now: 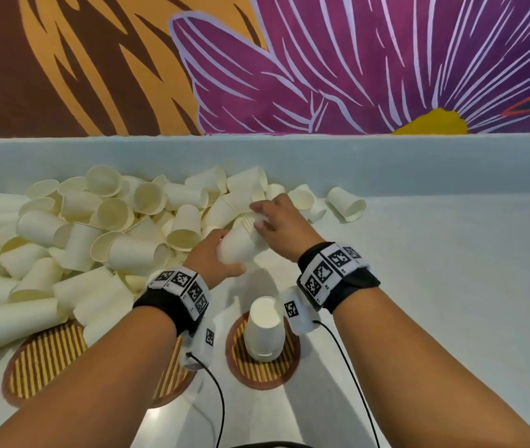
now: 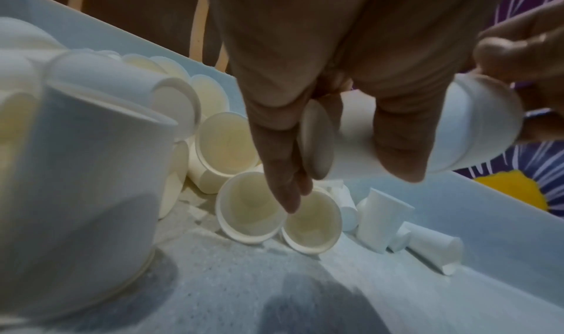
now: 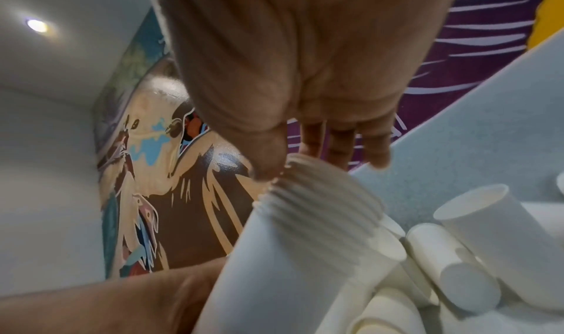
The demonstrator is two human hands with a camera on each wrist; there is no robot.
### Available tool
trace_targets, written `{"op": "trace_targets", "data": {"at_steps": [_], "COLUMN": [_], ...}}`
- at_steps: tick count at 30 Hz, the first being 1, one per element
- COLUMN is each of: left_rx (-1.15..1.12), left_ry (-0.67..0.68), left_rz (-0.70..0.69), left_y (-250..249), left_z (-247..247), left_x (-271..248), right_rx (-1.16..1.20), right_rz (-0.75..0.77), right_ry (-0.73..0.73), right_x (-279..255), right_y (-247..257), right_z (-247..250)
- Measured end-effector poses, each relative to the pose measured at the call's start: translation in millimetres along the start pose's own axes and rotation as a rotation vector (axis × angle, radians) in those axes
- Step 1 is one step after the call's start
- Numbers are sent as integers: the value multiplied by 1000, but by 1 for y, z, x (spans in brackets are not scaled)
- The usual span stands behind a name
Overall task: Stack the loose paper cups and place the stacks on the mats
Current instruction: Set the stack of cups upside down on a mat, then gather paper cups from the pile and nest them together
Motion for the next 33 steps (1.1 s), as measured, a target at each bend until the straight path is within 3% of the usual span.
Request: {"op": "trace_targets", "data": {"at_steps": [6, 13, 24, 33], "left_rx": [-193, -173, -473, -496], "left_ry": [-108, -239, -197, -181], "left_rz": [-6, -36, 24, -5], "left_y": [0, 14, 86, 140], "left_z": [25, 50, 97, 115], "left_x": [-23, -46, -83, -105], "right_rx": [-51, -95, -147, -164], "right_rz": [-22, 73, -13, -108], "right_ry": [187, 179, 148, 118], "right_x": [-11, -21, -37, -58], "right_y": [14, 42, 80, 85], "right_z": [-10, -25, -84, -158]}}
Point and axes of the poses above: each hand's wrist, its own x-axis towards the middle knuckle, its own z-axis out of the back of the hand, y = z × x, the point moved 9 cm from there along x, towards the middle knuckle, and after that the axes turned 14 degrees about x, right-handed, at the moved point
